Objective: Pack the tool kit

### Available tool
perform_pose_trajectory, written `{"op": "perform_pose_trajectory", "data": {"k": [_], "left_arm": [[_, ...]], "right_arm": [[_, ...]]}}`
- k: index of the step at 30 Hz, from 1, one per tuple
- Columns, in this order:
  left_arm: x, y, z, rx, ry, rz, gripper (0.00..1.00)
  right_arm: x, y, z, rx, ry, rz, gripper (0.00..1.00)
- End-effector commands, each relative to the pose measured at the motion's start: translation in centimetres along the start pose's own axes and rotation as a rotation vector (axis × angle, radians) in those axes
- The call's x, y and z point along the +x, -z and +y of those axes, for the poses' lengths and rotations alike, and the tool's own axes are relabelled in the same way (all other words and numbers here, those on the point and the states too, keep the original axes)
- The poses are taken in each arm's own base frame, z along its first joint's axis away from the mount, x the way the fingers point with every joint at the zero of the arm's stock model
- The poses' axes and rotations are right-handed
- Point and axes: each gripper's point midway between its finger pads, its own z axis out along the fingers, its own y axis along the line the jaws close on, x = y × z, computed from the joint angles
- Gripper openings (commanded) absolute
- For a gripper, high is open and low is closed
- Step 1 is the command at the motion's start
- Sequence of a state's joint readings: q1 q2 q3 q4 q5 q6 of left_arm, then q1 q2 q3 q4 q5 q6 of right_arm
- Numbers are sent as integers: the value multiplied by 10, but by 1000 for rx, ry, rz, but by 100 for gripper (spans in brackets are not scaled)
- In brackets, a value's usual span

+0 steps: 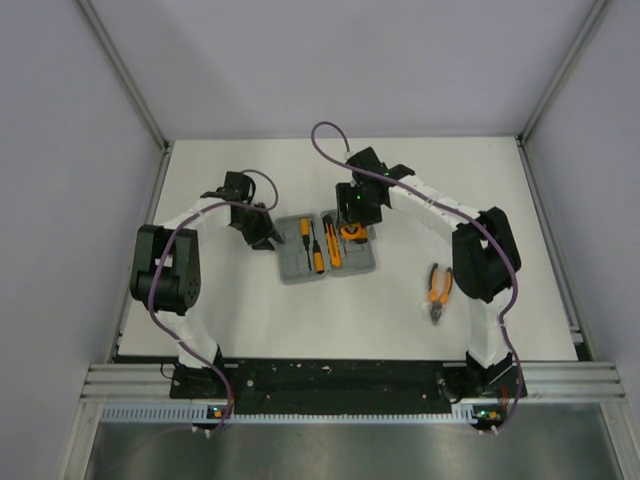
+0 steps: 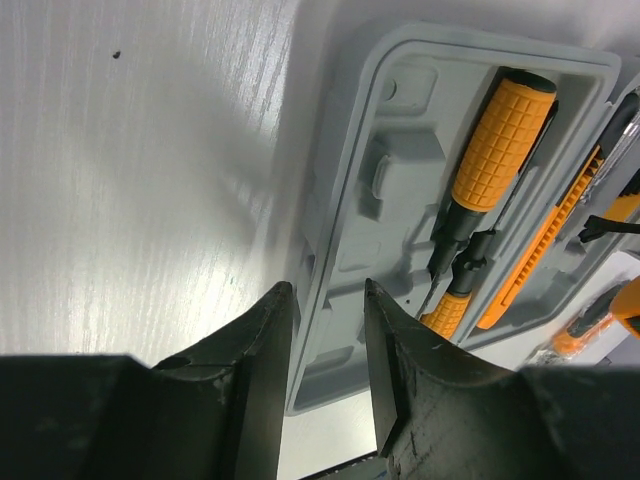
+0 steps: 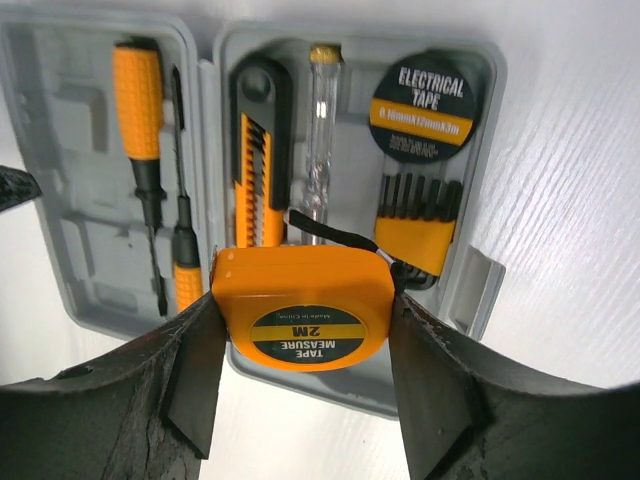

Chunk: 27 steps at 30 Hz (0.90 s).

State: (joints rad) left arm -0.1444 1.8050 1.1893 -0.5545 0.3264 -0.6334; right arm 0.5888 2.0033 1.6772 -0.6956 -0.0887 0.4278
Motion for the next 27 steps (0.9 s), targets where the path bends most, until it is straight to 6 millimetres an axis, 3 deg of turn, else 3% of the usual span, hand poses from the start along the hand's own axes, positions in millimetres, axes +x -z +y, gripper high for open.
{"op": "perform_pose_trajectory", "data": {"k": [1,13,27], "left_arm": [[3,-5,1,18,-1,30,39],[16,-25,3,52,38,101,32],[14,-26,11,9,40,84,29]], "right_arm": [[11,6,8,-39,53,15,34],[47,2,-4,-1,39,108,34],[75,-2,-17,77,20,178,35]]}}
